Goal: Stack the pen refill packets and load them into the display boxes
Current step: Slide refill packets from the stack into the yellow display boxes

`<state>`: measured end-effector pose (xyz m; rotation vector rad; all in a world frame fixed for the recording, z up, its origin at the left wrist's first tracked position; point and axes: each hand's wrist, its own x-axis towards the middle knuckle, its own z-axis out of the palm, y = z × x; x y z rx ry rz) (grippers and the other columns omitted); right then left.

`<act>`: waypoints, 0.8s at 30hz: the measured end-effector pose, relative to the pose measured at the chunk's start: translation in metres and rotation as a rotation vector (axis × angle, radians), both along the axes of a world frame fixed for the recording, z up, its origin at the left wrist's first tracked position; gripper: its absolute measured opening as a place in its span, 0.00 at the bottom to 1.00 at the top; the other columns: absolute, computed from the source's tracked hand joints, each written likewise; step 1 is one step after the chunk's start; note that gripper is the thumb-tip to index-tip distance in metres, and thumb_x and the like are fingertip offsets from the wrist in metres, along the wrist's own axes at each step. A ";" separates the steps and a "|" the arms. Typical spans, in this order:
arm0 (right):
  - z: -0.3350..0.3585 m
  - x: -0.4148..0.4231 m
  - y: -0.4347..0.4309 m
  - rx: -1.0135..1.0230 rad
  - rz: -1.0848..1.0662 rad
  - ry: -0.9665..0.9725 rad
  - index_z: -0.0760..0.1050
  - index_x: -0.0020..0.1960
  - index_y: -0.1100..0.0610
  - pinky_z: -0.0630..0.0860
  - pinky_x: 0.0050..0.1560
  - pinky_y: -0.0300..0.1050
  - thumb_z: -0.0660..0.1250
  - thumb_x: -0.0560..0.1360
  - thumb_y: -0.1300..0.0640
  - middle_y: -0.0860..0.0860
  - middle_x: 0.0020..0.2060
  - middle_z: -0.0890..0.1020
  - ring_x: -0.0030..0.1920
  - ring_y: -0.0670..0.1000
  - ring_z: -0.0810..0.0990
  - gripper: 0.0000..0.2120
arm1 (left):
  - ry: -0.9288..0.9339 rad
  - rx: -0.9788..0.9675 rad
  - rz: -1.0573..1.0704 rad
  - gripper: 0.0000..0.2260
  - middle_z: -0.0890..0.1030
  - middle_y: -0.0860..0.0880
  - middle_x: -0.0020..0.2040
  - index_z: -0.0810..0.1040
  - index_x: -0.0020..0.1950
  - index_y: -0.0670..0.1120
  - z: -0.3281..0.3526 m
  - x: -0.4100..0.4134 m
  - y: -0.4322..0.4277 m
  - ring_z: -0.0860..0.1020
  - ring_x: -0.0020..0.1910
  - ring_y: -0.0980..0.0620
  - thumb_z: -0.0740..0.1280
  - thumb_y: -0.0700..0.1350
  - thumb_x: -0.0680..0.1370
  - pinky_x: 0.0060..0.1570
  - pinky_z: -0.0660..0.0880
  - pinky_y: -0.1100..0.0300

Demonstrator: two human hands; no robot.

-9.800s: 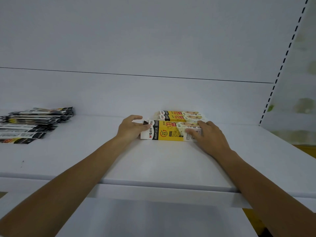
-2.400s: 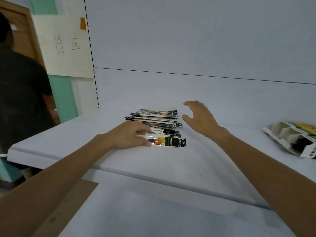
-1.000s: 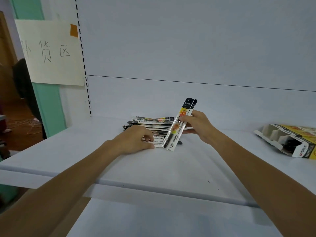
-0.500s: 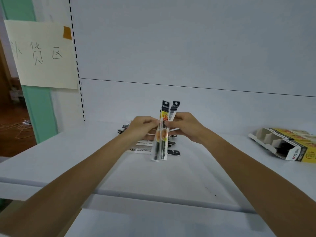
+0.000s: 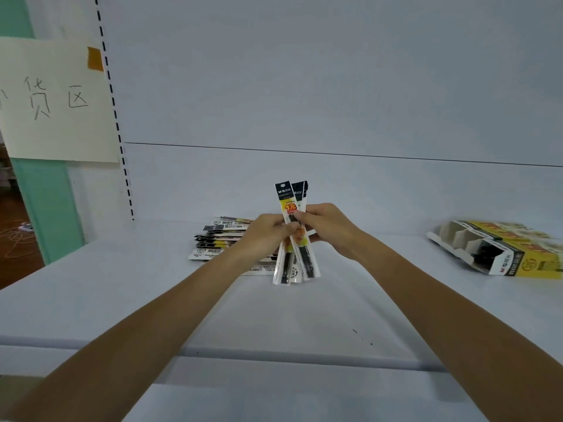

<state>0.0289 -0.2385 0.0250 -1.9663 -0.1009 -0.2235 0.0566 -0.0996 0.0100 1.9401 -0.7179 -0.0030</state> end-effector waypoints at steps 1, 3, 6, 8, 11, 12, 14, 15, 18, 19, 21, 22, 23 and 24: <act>0.000 -0.002 -0.002 -0.050 -0.034 -0.004 0.78 0.43 0.56 0.76 0.42 0.39 0.58 0.80 0.53 0.50 0.36 0.80 0.38 0.47 0.78 0.14 | 0.046 -0.068 -0.001 0.09 0.78 0.57 0.27 0.77 0.38 0.48 0.002 0.001 -0.003 0.73 0.25 0.62 0.63 0.45 0.78 0.32 0.68 0.67; -0.001 -0.007 -0.008 -0.081 -0.047 0.027 0.79 0.48 0.57 0.73 0.42 0.38 0.58 0.79 0.47 0.50 0.39 0.79 0.40 0.47 0.77 0.16 | 0.151 -0.240 0.021 0.03 0.82 0.52 0.34 0.78 0.44 0.46 0.008 0.004 -0.009 0.78 0.32 0.54 0.66 0.44 0.76 0.39 0.76 0.59; -0.005 -0.018 -0.021 -0.059 0.022 0.119 0.75 0.58 0.58 0.75 0.42 0.40 0.62 0.77 0.47 0.52 0.45 0.79 0.44 0.48 0.78 0.17 | 0.295 -0.454 0.039 0.07 0.82 0.43 0.48 0.75 0.53 0.42 0.012 0.008 -0.026 0.81 0.44 0.46 0.67 0.40 0.76 0.51 0.79 0.51; -0.010 -0.023 -0.032 -0.064 -0.001 0.102 0.74 0.59 0.58 0.79 0.50 0.48 0.64 0.77 0.52 0.52 0.47 0.80 0.49 0.52 0.80 0.14 | 0.330 -0.503 -0.005 0.08 0.81 0.42 0.50 0.75 0.54 0.41 0.012 0.007 -0.040 0.81 0.47 0.45 0.66 0.39 0.77 0.54 0.78 0.52; -0.014 -0.035 -0.057 -0.105 -0.115 0.029 0.73 0.51 0.63 0.79 0.52 0.52 0.64 0.77 0.56 0.55 0.42 0.80 0.44 0.57 0.83 0.09 | 0.248 -0.386 0.022 0.07 0.82 0.44 0.49 0.77 0.51 0.42 0.007 0.001 -0.062 0.82 0.47 0.49 0.67 0.44 0.76 0.51 0.78 0.57; -0.015 -0.041 -0.067 -0.164 -0.148 0.020 0.71 0.46 0.62 0.78 0.48 0.51 0.64 0.77 0.56 0.56 0.39 0.80 0.40 0.56 0.84 0.08 | 0.162 -0.240 0.058 0.09 0.83 0.46 0.46 0.78 0.48 0.43 0.006 -0.005 -0.067 0.83 0.43 0.51 0.66 0.49 0.76 0.47 0.77 0.59; -0.019 -0.049 -0.091 -0.352 -0.257 0.011 0.67 0.38 0.58 0.76 0.37 0.45 0.64 0.76 0.56 0.55 0.33 0.78 0.32 0.52 0.82 0.11 | -0.007 0.088 0.092 0.18 0.84 0.49 0.38 0.80 0.42 0.43 0.002 -0.016 -0.077 0.82 0.33 0.54 0.61 0.56 0.78 0.41 0.76 0.60; -0.022 -0.052 -0.104 -0.432 -0.317 0.001 0.65 0.36 0.57 0.73 0.33 0.42 0.64 0.76 0.56 0.54 0.32 0.76 0.31 0.52 0.79 0.13 | -0.112 0.213 0.105 0.19 0.84 0.50 0.35 0.80 0.40 0.43 0.001 -0.022 -0.084 0.82 0.32 0.53 0.60 0.56 0.78 0.41 0.77 0.60; -0.029 -0.057 -0.135 -0.537 -0.395 -0.056 0.65 0.35 0.57 0.67 0.33 0.42 0.64 0.76 0.56 0.52 0.32 0.72 0.32 0.52 0.72 0.14 | -0.696 0.378 0.138 0.12 0.80 0.53 0.46 0.78 0.50 0.46 0.002 -0.035 -0.106 0.77 0.48 0.52 0.62 0.52 0.76 0.47 0.72 0.58; -0.030 -0.062 -0.149 -0.581 -0.388 -0.067 0.65 0.35 0.56 0.65 0.34 0.43 0.65 0.76 0.56 0.51 0.31 0.71 0.32 0.52 0.70 0.13 | -0.864 0.414 0.096 0.13 0.77 0.51 0.54 0.76 0.57 0.47 -0.001 -0.033 -0.122 0.73 0.56 0.50 0.63 0.51 0.76 0.53 0.68 0.57; -0.031 -0.066 -0.160 -0.701 -0.327 -0.091 0.69 0.37 0.55 0.65 0.37 0.44 0.65 0.76 0.56 0.47 0.31 0.71 0.34 0.50 0.70 0.10 | -1.041 0.604 0.050 0.21 0.73 0.45 0.63 0.72 0.64 0.44 -0.002 -0.018 -0.133 0.68 0.65 0.43 0.67 0.49 0.73 0.61 0.64 0.51; -0.030 -0.071 -0.168 -0.739 -0.287 -0.109 0.72 0.40 0.56 0.66 0.38 0.44 0.66 0.75 0.56 0.47 0.32 0.72 0.36 0.50 0.71 0.07 | -1.083 0.631 0.028 0.19 0.76 0.43 0.60 0.74 0.60 0.42 -0.004 -0.015 -0.140 0.71 0.62 0.41 0.69 0.48 0.72 0.59 0.66 0.48; -0.027 -0.077 -0.178 -0.764 -0.246 -0.122 0.75 0.44 0.59 0.66 0.39 0.43 0.67 0.75 0.56 0.48 0.34 0.74 0.38 0.50 0.72 0.06 | -1.119 0.628 0.006 0.14 0.79 0.42 0.52 0.78 0.52 0.41 -0.007 -0.016 -0.152 0.76 0.55 0.40 0.71 0.46 0.70 0.53 0.70 0.48; -0.023 -0.084 -0.190 -0.788 -0.212 -0.125 0.76 0.47 0.60 0.66 0.38 0.41 0.67 0.75 0.56 0.48 0.36 0.75 0.39 0.49 0.72 0.07 | -1.142 0.655 -0.006 0.09 0.81 0.44 0.42 0.78 0.43 0.41 -0.007 -0.022 -0.163 0.79 0.44 0.41 0.73 0.45 0.68 0.45 0.73 0.51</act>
